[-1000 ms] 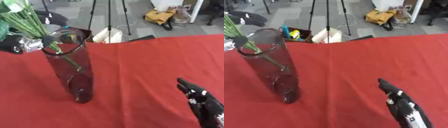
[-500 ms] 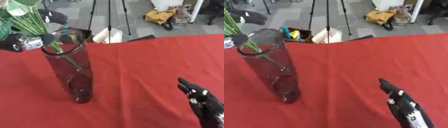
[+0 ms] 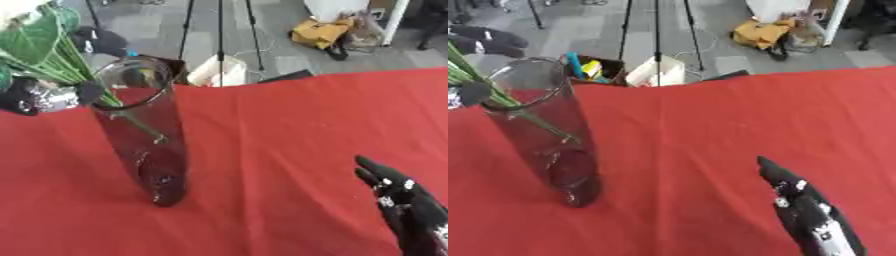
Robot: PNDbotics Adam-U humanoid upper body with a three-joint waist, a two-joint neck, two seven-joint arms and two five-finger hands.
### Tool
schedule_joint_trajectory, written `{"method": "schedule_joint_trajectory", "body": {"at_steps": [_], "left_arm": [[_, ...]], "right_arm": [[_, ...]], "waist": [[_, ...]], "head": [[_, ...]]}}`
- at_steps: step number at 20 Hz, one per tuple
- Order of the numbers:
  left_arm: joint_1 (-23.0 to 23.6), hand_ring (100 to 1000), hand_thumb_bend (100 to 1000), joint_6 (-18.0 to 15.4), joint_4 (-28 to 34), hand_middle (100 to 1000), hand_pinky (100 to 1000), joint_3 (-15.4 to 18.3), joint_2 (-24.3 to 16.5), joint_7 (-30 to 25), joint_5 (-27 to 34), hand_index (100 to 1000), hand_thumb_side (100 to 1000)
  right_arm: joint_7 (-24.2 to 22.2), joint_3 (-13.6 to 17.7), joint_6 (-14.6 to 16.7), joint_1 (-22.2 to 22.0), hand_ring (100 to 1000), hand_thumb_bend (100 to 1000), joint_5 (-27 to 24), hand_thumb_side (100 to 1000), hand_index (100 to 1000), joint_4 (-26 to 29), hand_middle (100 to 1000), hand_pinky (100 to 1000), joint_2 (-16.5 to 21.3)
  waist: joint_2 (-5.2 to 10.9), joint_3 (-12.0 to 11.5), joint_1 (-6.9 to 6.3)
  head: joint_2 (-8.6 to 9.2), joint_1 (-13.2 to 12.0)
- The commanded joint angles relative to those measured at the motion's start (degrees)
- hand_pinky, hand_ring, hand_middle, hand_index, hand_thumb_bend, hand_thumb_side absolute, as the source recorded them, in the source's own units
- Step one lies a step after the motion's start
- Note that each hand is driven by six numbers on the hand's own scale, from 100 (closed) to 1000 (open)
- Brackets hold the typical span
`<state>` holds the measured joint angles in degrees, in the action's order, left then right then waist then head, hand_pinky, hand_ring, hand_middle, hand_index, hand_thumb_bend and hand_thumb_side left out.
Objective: Arrange flowers into the vase.
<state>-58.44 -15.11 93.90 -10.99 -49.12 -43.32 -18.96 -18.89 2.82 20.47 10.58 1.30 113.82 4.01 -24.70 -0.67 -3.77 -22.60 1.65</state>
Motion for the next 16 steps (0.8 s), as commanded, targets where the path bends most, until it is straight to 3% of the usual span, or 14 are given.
{"method": "schedule_joint_trajectory", "body": {"at_steps": [1, 16], "left_arm": [[-0.3, 1000, 226, -0.7, 1.3, 1000, 1000, 1.6, -2.9, -1.0, -0.2, 1000, 1000], [2.2, 1000, 220, 0.0, 2.0, 1000, 1000, 3.6, -4.8, -0.6, 1.6, 1000, 1000]], "right_arm": [[0.0, 0.2, -0.3, 0.3, 1000, 100, -0.4, 1000, 896, 0.8, 100, 996, 0.9], [0.1, 0.4, -0.4, 0.1, 1000, 100, -1.1, 1000, 896, 0.8, 100, 996, 1.0]], "waist": [[1.73, -0.2, 0.05], [1.96, -0.5, 0.28]], "head": [[0.30, 0.2], [-0.26, 0.6]]}}
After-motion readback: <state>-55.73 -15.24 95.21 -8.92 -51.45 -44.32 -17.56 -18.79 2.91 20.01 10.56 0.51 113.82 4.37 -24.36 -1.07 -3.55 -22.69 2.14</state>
